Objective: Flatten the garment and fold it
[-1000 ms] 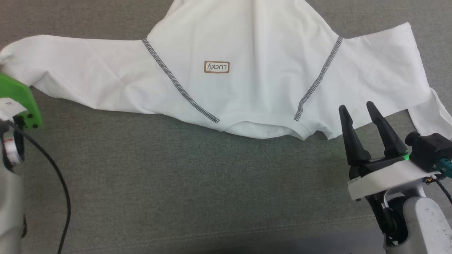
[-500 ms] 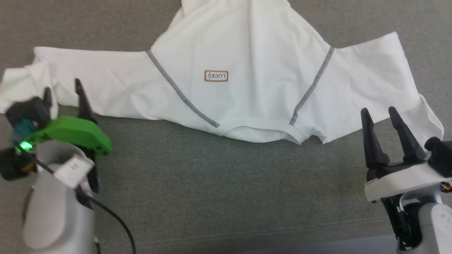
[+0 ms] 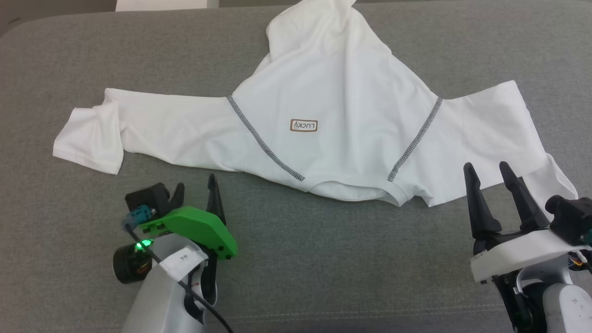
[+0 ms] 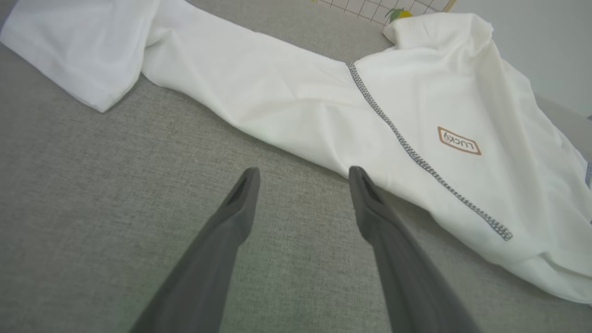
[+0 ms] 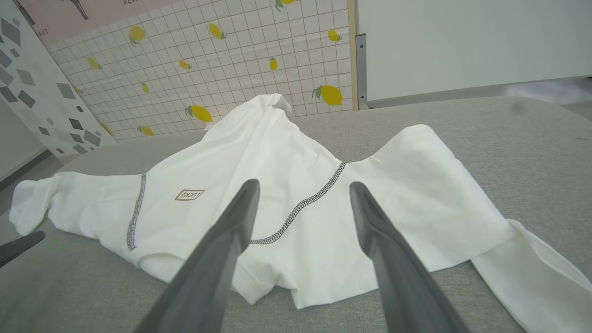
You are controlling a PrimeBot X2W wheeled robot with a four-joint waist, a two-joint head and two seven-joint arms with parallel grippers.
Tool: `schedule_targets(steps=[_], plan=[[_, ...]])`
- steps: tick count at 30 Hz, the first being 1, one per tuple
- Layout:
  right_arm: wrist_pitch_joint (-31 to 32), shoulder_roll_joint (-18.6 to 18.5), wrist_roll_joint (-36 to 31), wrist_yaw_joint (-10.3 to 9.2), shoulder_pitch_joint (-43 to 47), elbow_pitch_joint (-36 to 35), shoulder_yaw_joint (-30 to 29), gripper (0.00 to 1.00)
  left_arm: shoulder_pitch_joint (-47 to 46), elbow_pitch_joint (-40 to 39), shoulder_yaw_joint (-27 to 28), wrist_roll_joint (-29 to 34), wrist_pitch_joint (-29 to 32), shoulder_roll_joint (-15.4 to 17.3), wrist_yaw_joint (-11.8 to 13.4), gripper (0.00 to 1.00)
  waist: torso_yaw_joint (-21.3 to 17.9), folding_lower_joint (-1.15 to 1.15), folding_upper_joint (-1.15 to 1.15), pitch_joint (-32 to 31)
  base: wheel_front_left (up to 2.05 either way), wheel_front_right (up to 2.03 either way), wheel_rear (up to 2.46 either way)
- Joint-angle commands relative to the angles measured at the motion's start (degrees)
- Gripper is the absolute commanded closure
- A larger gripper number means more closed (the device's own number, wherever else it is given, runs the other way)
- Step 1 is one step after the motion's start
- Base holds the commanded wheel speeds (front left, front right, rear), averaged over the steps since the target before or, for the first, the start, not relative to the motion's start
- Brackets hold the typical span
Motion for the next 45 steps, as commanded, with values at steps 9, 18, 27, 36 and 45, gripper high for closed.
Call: schedule_targets(steps=[9, 18, 27, 36, 45], plan=[[0.44, 0.60, -0.22, -0.09, 0.88, -0.46, 0.27, 0.00, -6.02, 7.44, -2.59, -2.63, 3.46, -0.44, 0.64, 0.00, -3.31, 0.00, 0.00, 0.84, 0.00, 0.00, 0.00], [-0.11, 0.91, 0.37, -0.09, 0.12, 0.31, 1.25, 0.00, -9.88, 13.89, -1.24, -2.28, 8.62, 1.00, 5.81, 0.00, -5.73, 0.00, 0.00, 1.95, 0.00, 0.00, 0.00], [-0.64, 1.04, 0.60, -0.09, 0.00, 1.20, 1.29, 0.00, -9.87, 13.36, 0.80, -3.33, 9.58, 3.09, 7.27, 1.00, -6.33, 0.00, 0.00, 2.63, 0.00, 0.00, 0.00], [-0.26, 0.83, 0.51, -0.09, -0.24, 1.35, 1.50, 0.00, -8.68, 11.20, -1.93, -3.91, 8.33, 2.68, 2.90, 1.00, -5.32, 0.00, 0.00, 2.19, 0.00, 0.00, 0.00], [9.05, 1.61, -1.07, -0.09, 0.22, 3.98, -2.93, 0.00, -2.73, 3.57, -1.77, -3.47, 5.36, 4.13, 3.28, 1.00, -3.56, 0.00, 0.00, 1.14, 0.00, 0.00, 0.00]])
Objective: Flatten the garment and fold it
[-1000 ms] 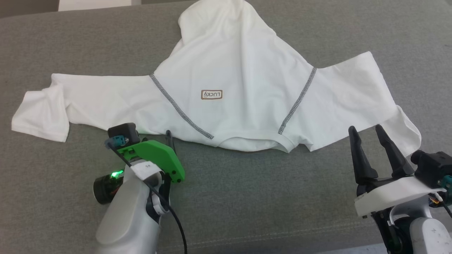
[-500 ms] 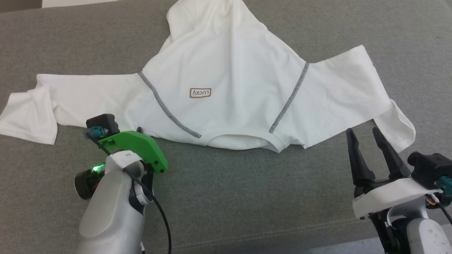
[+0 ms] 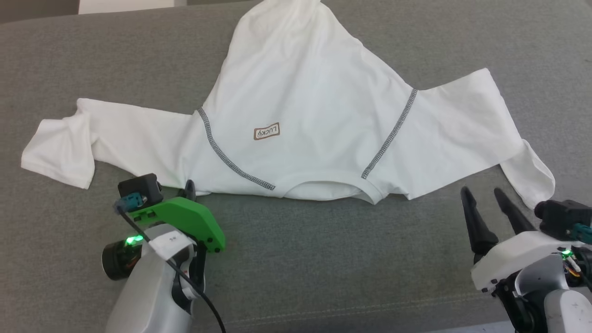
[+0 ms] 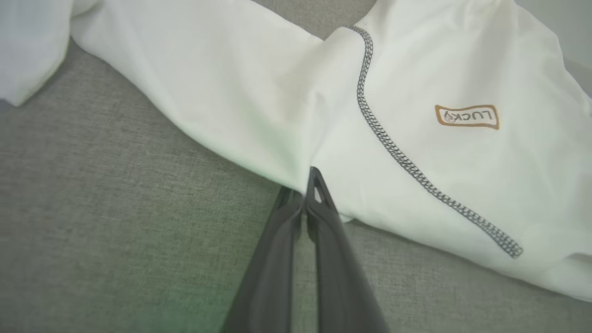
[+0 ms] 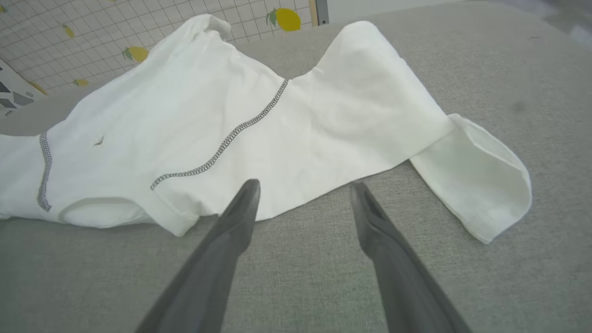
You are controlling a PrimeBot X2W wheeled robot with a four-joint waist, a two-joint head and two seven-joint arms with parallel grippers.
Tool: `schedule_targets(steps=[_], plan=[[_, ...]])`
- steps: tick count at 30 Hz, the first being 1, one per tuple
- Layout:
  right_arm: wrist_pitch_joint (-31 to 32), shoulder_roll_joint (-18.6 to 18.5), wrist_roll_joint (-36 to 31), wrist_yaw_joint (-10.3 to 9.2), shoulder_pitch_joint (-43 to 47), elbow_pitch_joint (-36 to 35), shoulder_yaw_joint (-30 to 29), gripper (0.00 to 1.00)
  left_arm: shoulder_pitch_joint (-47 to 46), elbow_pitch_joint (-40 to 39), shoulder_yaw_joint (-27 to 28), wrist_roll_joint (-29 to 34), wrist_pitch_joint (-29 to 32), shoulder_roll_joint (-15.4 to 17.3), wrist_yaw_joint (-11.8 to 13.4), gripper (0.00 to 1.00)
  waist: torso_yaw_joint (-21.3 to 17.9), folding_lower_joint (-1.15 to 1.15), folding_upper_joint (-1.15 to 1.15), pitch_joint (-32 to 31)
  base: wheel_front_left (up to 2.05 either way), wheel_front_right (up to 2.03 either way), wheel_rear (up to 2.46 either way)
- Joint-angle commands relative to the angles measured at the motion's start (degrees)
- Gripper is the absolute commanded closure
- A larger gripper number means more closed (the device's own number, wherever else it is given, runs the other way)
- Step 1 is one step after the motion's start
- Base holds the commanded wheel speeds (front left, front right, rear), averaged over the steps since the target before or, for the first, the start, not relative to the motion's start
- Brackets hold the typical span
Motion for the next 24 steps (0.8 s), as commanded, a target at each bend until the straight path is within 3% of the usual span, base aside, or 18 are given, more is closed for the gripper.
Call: schedule_targets(steps=[1, 7, 15, 22, 23, 24], plan=[[1.80, 0.48, -0.30, -0.08, -0.53, 0.84, -0.66, 0.00, 1.06, -1.23, -0.25, -0.22, 0.23, 0.53, 0.28, 1.00, 0.82, 0.00, 0.00, 0.04, 0.00, 0.00, 0.00], [9.20, 0.75, 1.24, -0.08, -5.69, 6.46, -3.76, 0.00, 2.26, -4.62, -1.20, 0.54, 0.94, 0.86, 1.09, 1.00, 2.53, 0.00, 0.00, 1.24, 0.00, 0.00, 0.00], [13.59, 0.77, -1.00, -0.08, -13.57, 15.07, -5.86, 0.00, 1.78, -5.90, -2.14, 0.64, 1.21, 0.37, 1.47, 1.00, 4.29, 0.00, 0.00, 3.48, 0.00, 0.00, 0.00], [21.39, 0.78, -2.02, -0.08, -14.92, 19.32, -4.33, 0.00, 1.69, -5.93, -2.47, 0.35, 1.08, 0.20, 1.51, 1.00, 5.06, 0.00, 0.00, 4.26, 0.00, 0.00, 0.00], [22.40, 0.78, -2.01, -0.08, -14.66, 19.19, -4.12, 0.40, 1.69, -5.93, -2.50, 0.30, 1.03, 0.19, 1.51, 1.00, 5.10, 0.00, 0.00, 4.27, 0.00, 0.00, 0.00], [22.88, 0.78, -1.79, -0.08, -14.47, 18.96, -4.07, 0.51, 1.69, -5.92, -2.53, 0.28, 1.02, 0.21, 1.49, 1.00, 5.11, 0.00, 0.00, 4.28, 0.00, 0.00, 0.00]])
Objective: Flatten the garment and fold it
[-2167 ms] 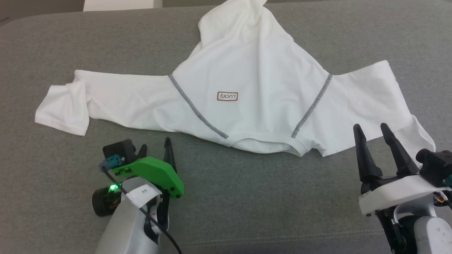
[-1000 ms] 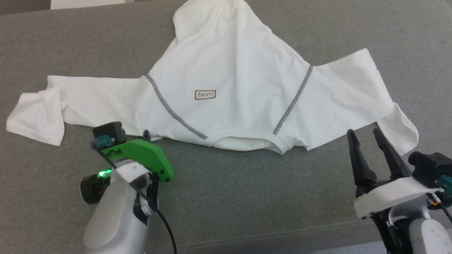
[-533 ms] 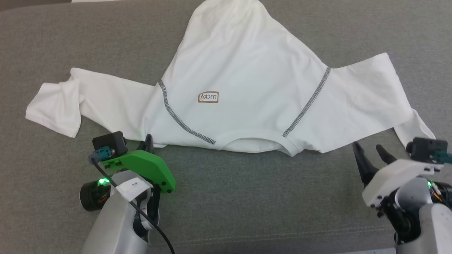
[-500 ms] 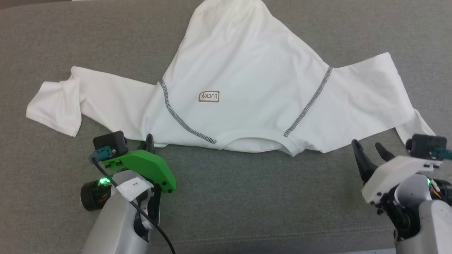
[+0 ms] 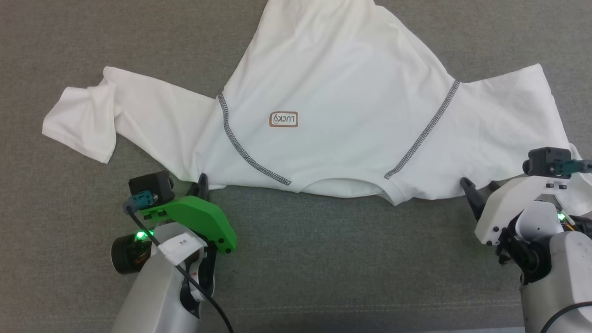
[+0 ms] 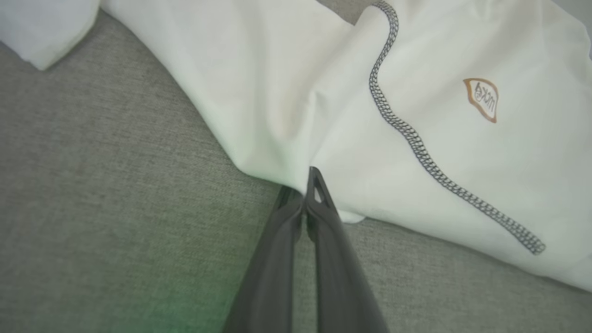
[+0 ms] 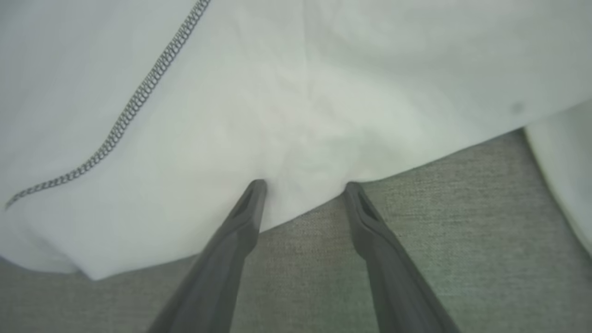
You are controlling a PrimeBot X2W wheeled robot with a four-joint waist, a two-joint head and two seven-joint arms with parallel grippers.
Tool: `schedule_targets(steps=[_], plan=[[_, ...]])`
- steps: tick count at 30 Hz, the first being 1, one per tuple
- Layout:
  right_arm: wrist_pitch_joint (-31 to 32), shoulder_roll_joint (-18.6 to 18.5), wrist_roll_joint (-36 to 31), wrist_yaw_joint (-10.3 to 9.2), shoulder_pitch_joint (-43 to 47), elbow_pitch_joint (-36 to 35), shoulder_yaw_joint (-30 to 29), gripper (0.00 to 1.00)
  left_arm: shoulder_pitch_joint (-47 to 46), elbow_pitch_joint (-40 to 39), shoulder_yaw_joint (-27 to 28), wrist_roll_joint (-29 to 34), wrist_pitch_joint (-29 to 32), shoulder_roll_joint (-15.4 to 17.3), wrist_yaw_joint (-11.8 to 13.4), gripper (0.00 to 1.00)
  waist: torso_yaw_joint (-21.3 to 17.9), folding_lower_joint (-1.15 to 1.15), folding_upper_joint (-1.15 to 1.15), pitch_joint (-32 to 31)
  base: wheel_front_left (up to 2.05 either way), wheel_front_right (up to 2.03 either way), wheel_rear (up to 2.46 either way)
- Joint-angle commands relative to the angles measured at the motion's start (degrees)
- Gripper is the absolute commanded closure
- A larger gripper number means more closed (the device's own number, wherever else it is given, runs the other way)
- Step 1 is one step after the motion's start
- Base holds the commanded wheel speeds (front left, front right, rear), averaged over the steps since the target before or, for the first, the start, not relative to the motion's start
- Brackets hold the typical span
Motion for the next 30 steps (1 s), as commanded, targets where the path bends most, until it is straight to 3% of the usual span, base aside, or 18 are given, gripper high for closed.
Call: schedule_targets(steps=[1, 2, 13, 21, 24, 30], plan=[[1.47, 1.03, 0.14, -0.06, 1.31, 1.27, 0.94, 0.85, 0.19, -0.04, 0.10, -0.14, -0.17, 0.24, 0.22, 1.00, -0.03, 0.00, 0.00, -0.04, 0.00, 0.00, 0.00], [1.51, 1.03, 0.11, -0.06, 1.50, 0.90, 0.93, 1.00, 0.22, -0.03, 0.13, -0.19, -0.24, 0.28, 0.21, 1.00, -0.09, 0.00, 0.00, -0.10, 0.00, 0.00, 0.00], [-2.67, 1.04, 0.99, -0.06, 3.18, -6.07, 0.84, 1.00, 0.82, -1.19, 0.59, -1.37, -2.25, 1.21, -1.53, 1.00, -1.75, 0.00, 0.00, -3.71, 0.00, 0.00, 0.00], [-0.15, 0.24, -1.98, -0.06, 6.40, -19.69, 0.07, 1.00, 1.36, -12.20, 2.03, -8.69, 0.67, 2.30, -7.78, 1.00, -2.53, 0.00, 0.00, -7.93, 0.00, 0.00, 0.00], [3.19, -3.15, -2.56, -0.06, 5.48, -26.15, 0.93, 1.00, -0.59, -18.33, 1.96, -10.83, 5.76, 4.74, -9.57, 1.00, -2.65, 0.00, 0.00, -8.56, 0.00, 0.00, 0.00], [9.94, -13.18, -3.05, -0.06, -2.78, -34.65, 3.07, 1.00, -9.71, -27.63, 3.61, -14.96, 15.70, 7.56, -8.91, 1.00, -2.93, 0.00, 0.00, -7.94, 0.00, 0.00, 0.00]])
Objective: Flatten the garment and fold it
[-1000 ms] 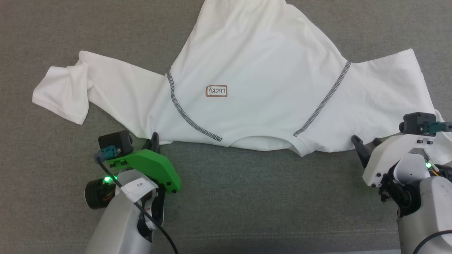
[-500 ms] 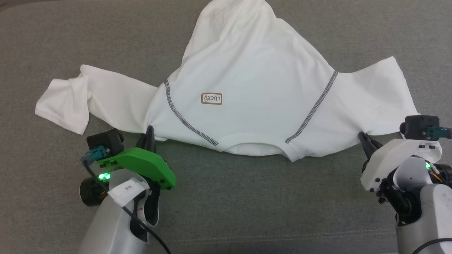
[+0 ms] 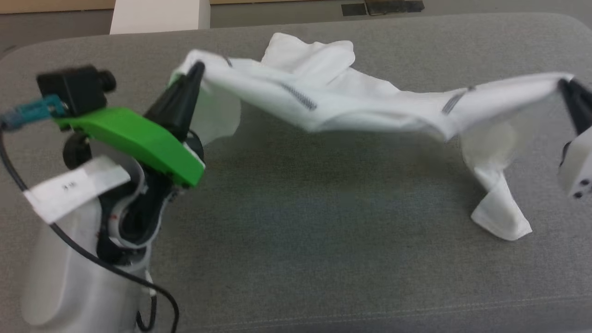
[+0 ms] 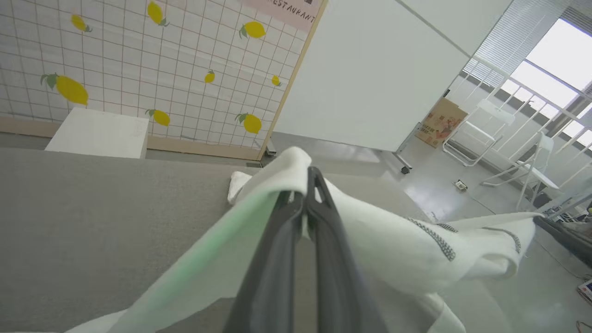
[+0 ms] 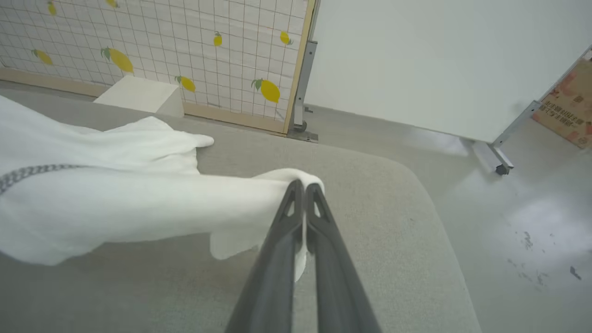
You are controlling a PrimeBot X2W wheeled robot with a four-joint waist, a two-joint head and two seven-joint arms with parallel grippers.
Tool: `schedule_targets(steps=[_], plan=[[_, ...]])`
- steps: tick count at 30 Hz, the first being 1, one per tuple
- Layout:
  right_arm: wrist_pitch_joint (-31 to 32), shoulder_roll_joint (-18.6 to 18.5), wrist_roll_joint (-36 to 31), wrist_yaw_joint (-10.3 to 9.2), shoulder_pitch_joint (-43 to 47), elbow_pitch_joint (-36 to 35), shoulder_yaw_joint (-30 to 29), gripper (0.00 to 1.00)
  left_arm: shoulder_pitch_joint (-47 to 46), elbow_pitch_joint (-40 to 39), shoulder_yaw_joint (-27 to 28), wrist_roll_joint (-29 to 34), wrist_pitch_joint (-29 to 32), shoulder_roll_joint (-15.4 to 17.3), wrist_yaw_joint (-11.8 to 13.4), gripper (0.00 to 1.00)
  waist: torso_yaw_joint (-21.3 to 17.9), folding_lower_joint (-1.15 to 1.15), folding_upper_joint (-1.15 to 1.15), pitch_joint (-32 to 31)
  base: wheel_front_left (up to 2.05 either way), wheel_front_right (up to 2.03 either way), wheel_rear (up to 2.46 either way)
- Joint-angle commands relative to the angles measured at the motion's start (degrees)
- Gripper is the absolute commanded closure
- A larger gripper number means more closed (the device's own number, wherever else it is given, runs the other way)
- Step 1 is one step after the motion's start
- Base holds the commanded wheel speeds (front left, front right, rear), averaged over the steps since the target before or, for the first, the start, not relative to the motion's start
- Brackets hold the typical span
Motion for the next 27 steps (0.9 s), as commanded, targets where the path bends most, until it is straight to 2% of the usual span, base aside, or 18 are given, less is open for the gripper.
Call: schedule_targets(steps=[1, 6, 12, 16, 20, 24, 27], plan=[[0.91, -1.78, 0.08, -0.09, -3.62, -1.00, 0.57, 1.00, -3.56, -1.03, 0.63, -0.77, 1.51, 0.81, 0.40, 1.00, -0.04, 0.00, 0.00, 0.97, 0.00, 0.00, 0.00], [3.30, -8.21, 1.39, -0.09, -17.40, 1.51, 3.15, 1.00, -16.66, -0.16, 1.99, -1.02, 6.01, 1.57, 2.44, 1.00, -0.59, 0.00, 0.00, 4.71, 0.00, 0.00, 0.00], [2.41, -12.30, 0.85, -0.09, -34.96, 11.02, 7.11, 1.00, -33.04, 8.42, 2.69, 1.31, 6.46, 0.48, 5.12, 1.00, -1.20, 0.00, 0.00, 11.79, 0.00, 0.00, 0.00], [0.49, -12.27, -0.29, -0.09, -45.45, 18.06, 10.02, 1.00, -43.58, 15.59, 2.59, 5.16, 4.46, 0.95, 6.37, 1.00, -2.08, 0.00, 0.00, 17.60, 0.00, 0.00, 0.00], [-4.29, -11.02, -1.82, -0.09, -54.62, 24.50, 11.75, 1.00, -52.84, 21.89, 2.37, 8.86, 1.15, 0.98, 7.66, 1.00, -2.87, 0.00, 0.00, 22.87, 0.00, 0.00, 0.00], [-11.74, -9.04, -4.28, -0.09, -63.16, 30.10, 10.34, 1.00, -60.66, 25.95, 3.55, 10.95, -4.50, 0.01, 8.99, 1.00, -3.34, 0.00, 0.00, 26.56, 0.00, 0.00, 0.00], [-17.94, -7.87, -6.91, -0.09, -69.23, 33.44, 8.32, 1.00, -65.84, 27.95, 4.45, 11.52, -9.32, -1.14, 9.08, 1.00, -3.47, 0.00, 0.00, 28.50, 0.00, 0.00, 0.00]])
